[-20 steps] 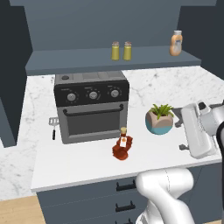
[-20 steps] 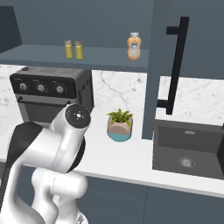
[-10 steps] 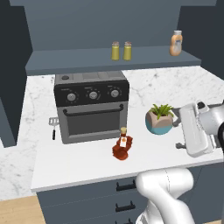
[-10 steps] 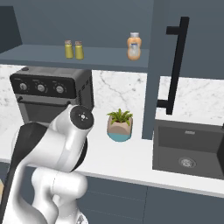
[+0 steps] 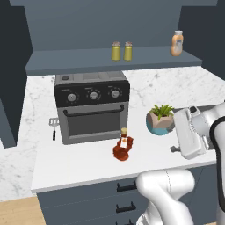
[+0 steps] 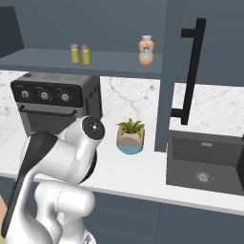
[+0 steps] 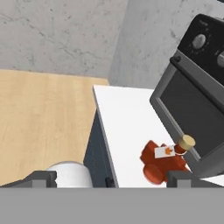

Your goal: Put the shaker and condiment bottle from the counter next to their counterparts in the cabinet.

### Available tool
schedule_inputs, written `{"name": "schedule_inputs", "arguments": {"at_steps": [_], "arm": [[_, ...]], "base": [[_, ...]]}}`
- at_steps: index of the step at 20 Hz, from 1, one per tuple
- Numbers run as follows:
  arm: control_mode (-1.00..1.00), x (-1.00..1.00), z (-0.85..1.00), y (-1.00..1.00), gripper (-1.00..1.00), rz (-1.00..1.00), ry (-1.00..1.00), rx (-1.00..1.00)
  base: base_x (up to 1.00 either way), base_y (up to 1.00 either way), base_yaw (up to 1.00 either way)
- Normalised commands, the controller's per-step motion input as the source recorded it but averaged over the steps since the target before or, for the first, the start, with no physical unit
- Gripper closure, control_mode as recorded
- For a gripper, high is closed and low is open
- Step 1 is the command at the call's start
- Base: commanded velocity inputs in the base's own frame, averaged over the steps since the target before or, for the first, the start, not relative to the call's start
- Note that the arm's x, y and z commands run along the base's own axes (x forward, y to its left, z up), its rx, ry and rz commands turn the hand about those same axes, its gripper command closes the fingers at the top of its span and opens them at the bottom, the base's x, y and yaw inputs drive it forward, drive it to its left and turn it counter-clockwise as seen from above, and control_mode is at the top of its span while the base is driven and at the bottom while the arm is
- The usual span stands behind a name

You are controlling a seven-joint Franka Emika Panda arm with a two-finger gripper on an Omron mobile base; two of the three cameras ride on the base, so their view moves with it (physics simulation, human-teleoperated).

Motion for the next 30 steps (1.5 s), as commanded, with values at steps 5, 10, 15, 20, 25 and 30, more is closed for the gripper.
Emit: {"name": "schedule_inputs", "arguments": {"at_steps": [5,10,15,20,25,30], "arm": [[-1.0,0.0,-0.3,0.05,-1.0,-0.06,-0.09,0.07],[-1.0,0.0,-0.41,0.19,-1.0,-0.05,-0.08,0.07],[-1.0,0.03,-0.41,0.36,-1.0,-0.05,-0.08,0.05],[-1.0,0.11,-0.21,0.34,-1.0,-0.07,-0.06,0.04],[-1.0,0.06,-0.4,0.28,-1.0,-0.07,-0.02,0.04],[-1.0,0.0,-0.42,0.12,-1.0,-0.07,0.0,0.04]], "base": [[0.0,0.0,0.0],[0.0,0.0,0.0],[0.0,0.0,0.0],[0.0,0.0,0.0],[0.0,0.0,0.0],[0.0,0.0,0.0]]}}
